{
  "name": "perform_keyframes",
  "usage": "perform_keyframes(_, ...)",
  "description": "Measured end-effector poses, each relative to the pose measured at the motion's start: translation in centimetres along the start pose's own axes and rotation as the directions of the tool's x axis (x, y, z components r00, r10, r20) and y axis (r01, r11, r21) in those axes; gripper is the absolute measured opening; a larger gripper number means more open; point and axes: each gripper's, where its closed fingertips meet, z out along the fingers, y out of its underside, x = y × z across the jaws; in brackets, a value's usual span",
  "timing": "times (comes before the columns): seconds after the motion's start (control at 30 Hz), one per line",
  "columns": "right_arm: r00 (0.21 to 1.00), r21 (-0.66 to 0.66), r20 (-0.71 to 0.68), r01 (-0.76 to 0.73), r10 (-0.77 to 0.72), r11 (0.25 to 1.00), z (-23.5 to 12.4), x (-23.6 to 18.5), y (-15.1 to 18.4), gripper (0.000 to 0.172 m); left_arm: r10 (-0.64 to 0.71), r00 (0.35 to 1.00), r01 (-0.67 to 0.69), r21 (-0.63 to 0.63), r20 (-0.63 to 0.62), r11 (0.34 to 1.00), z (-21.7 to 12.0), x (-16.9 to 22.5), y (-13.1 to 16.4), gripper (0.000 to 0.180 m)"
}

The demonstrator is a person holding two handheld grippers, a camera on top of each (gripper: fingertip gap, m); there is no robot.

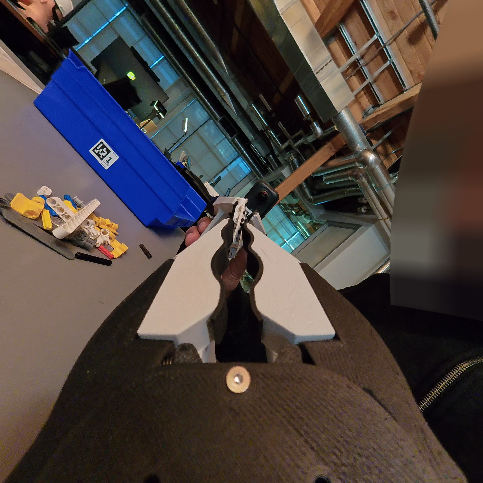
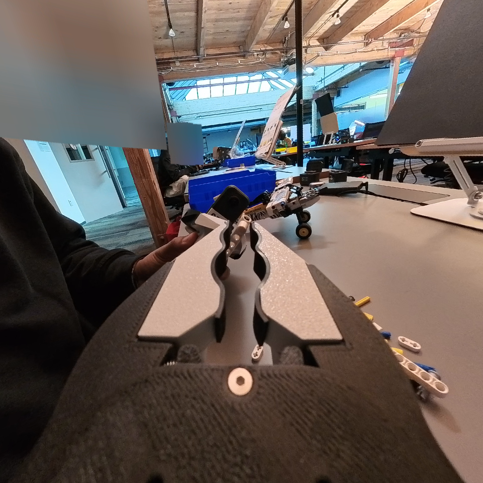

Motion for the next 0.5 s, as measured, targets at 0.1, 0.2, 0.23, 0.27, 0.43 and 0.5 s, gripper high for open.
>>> perform_keyframes(0.1,1.0,0.0,0.001,0.0,0.0,1.0,0.0,-0.01,0.01,0.012,0.002,1.0,-0.002,-0.002,0.0,1.0,0.01,0.01,0.02,0.001)
perform_keyframes(0.2,1.0,0.0,0.001,0.001,-0.001,1.0,-0.01,-0.03,0.01,0.012,0.002,1.0,-0.002,-0.001,0.0,1.0,0.01,0.02,0.02,0.001)
perform_keyframes(0.23,1.0,0.0,0.001,0.001,-0.001,1.0,0.0,-0.04,0.01,0.012,0.002,1.0,-0.002,-0.001,-0.001,1.0,0.01,0.02,0.01,0.001)
perform_keyframes(0.27,1.0,0.0,0.001,0.001,-0.001,1.0,0.0,-0.04,0.01,0.012,0.002,1.0,-0.002,-0.001,-0.001,1.0,0.01,0.02,0.01,0.001)
perform_keyframes(0.43,1.0,0.0,0.002,0.001,-0.001,1.0,-0.02,-0.05,0.01,0.012,0.008,1.0,-0.008,-0.002,0.001,1.0,0.02,0.04,0.03,0.001)
perform_keyframes(0.5,1.0,0.0,0.002,0.002,-0.002,1.0,-0.01,-0.04,0.01,0.011,0.011,1.0,-0.011,-0.002,0.001,1.0,0.02,0.06,0.03,0.001)
